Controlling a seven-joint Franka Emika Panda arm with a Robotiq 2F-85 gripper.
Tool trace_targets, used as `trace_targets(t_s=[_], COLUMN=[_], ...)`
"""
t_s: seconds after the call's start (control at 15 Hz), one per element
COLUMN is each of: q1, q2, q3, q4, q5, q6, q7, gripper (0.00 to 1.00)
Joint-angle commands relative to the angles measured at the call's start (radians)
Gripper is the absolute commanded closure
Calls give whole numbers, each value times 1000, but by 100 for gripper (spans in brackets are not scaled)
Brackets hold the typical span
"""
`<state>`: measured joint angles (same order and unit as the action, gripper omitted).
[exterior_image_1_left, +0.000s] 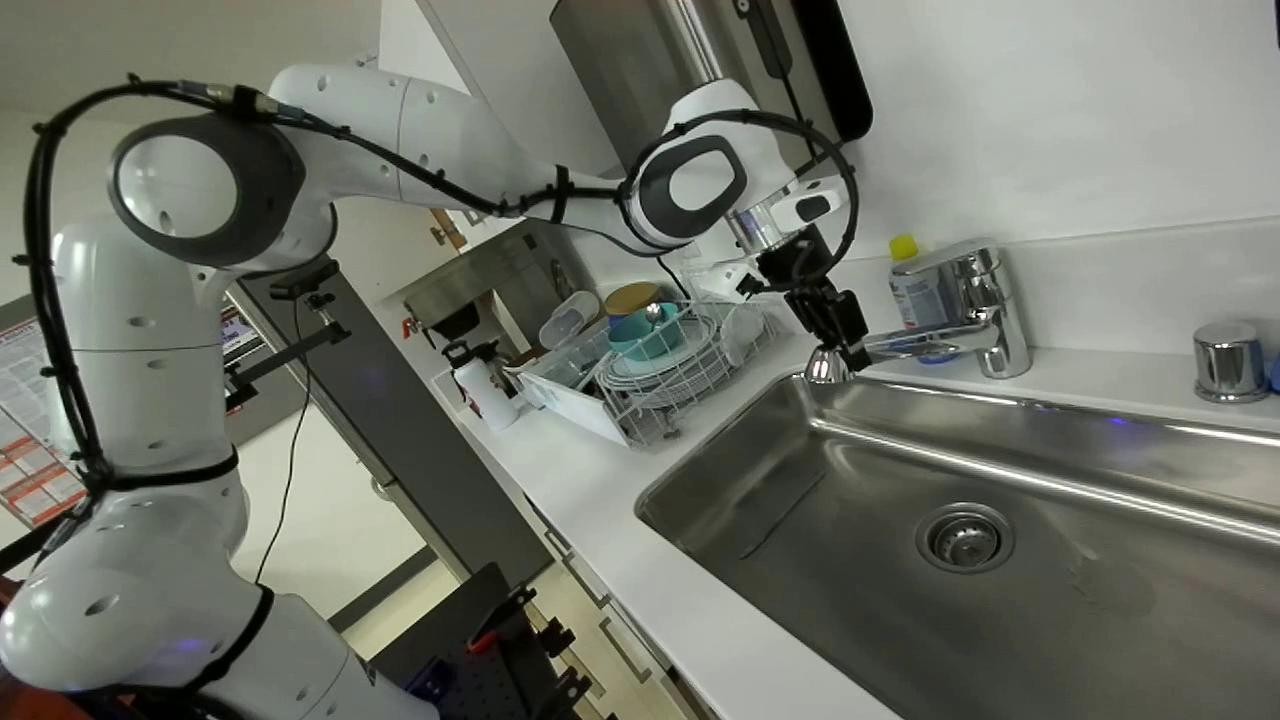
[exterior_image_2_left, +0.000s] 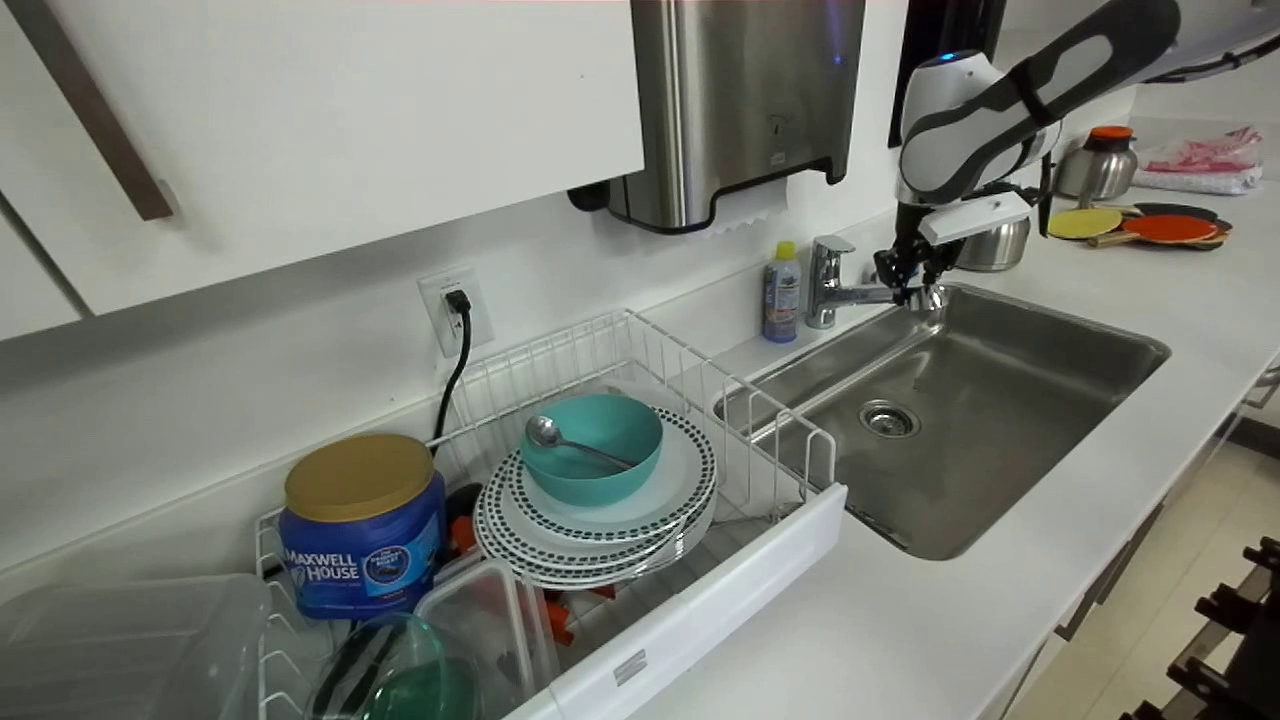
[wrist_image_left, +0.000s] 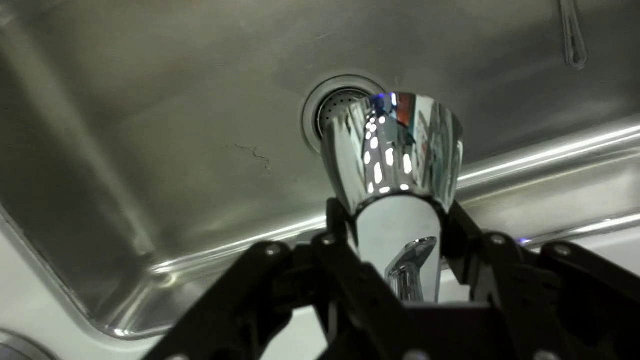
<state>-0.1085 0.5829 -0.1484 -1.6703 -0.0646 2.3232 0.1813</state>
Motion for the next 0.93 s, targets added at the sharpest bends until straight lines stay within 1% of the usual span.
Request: trace_targets(t_s=[0.0, 0.2, 0.47, 0.87], q1=[-18, -44, -88, -134], q2=[9, 25, 79, 170], q3=[1, 5, 13, 23], q4=[37, 68, 139, 283], q5=[3, -1, 3, 11], q6=[-37, -54, -94, -211], q7=[-52, -150, -280, -395], gripper=[77, 78, 79, 79])
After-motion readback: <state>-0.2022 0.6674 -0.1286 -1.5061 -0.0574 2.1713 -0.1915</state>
